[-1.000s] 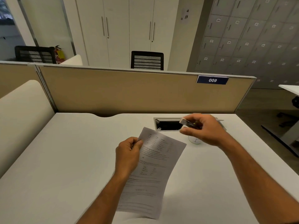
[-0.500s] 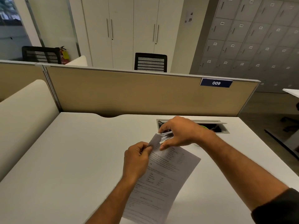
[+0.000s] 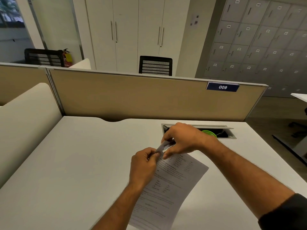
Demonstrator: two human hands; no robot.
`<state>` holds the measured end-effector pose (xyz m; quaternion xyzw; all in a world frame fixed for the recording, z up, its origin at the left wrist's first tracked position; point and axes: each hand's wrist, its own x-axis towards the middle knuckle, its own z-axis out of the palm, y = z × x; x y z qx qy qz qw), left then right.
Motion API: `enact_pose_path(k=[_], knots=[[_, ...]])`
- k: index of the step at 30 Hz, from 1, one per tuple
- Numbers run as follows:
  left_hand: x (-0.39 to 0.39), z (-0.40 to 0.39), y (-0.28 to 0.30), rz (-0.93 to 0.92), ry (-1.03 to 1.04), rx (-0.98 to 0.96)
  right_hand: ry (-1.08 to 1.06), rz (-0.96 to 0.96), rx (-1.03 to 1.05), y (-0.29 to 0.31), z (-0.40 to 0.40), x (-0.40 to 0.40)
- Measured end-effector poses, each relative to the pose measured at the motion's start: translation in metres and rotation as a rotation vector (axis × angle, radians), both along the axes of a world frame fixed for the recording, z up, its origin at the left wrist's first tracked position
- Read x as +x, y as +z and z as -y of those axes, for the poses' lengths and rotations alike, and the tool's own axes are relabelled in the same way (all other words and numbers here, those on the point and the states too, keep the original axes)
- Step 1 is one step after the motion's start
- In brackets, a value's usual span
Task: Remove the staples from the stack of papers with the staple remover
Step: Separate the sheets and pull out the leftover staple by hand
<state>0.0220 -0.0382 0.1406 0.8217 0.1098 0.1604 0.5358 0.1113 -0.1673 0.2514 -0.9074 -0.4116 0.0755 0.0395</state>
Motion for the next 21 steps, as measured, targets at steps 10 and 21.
enact_pose_path(k=[10,21], knots=[[0.0001,0.0004,-0.0018,0.007,0.001,0.01,-0.003,-0.006,0.003,-0.0062,-0.0001,0.0001],[-0.0001,0.0001,-0.003,0.004,0.001,-0.008,0.005,0.003,0.03,-0.0105,-0.0022,0.0011]])
